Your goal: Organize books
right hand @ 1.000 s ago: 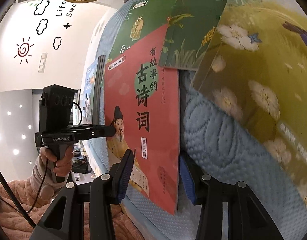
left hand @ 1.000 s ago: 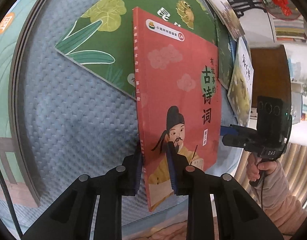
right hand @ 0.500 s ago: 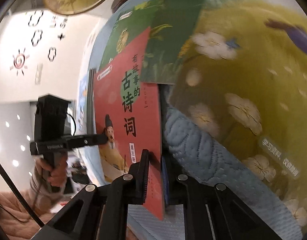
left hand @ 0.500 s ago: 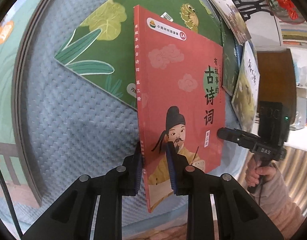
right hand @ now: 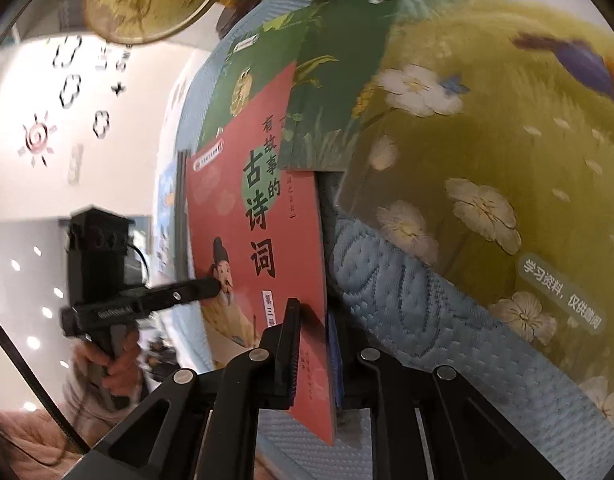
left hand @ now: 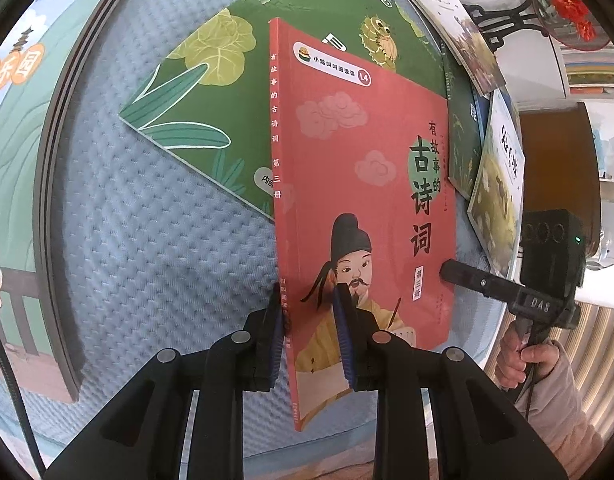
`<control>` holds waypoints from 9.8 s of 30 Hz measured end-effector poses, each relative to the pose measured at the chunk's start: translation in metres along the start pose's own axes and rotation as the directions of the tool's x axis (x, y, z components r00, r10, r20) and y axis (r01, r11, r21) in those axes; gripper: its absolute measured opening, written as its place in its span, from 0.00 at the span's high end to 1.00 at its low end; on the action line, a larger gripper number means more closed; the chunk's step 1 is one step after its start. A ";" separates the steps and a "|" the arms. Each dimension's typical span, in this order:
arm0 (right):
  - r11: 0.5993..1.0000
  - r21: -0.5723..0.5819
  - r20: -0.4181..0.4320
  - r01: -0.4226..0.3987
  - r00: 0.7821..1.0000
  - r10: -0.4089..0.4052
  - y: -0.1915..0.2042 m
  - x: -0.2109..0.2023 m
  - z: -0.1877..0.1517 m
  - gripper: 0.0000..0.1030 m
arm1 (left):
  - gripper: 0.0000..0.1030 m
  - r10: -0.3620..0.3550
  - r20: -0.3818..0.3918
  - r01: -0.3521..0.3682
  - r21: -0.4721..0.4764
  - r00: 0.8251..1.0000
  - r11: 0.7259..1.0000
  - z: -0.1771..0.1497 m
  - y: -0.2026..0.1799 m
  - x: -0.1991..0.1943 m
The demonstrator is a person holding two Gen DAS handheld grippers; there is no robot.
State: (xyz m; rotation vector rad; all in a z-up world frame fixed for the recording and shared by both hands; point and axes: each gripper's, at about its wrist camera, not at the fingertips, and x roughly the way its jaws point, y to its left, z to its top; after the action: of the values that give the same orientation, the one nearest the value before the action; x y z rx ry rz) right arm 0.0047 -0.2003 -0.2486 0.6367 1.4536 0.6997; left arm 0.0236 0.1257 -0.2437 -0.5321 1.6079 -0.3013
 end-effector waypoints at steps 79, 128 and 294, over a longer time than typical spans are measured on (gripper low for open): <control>0.926 -0.376 0.136 0.017 0.990 0.037 0.261 0.104 0.011 0.91 | 0.78 0.143 0.286 -0.138 -0.039 0.947 0.990 0.012 0.110 -0.187; 0.986 -0.116 0.002 0.117 0.993 -0.117 0.223 0.194 0.032 0.55 | 0.75 0.237 0.286 -0.156 -0.278 0.928 0.948 0.020 0.194 -0.178; 0.945 -0.285 0.265 0.160 0.961 -0.083 0.124 -0.031 -0.047 0.88 | 0.85 -0.135 0.159 0.101 0.201 0.978 0.974 -0.019 -0.041 -0.090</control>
State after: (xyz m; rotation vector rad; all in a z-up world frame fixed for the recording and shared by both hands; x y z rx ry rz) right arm -0.0470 -0.1441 -0.1363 0.3752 1.1121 0.7013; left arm 0.0153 0.1339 -0.1437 -0.4920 1.3660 -0.4829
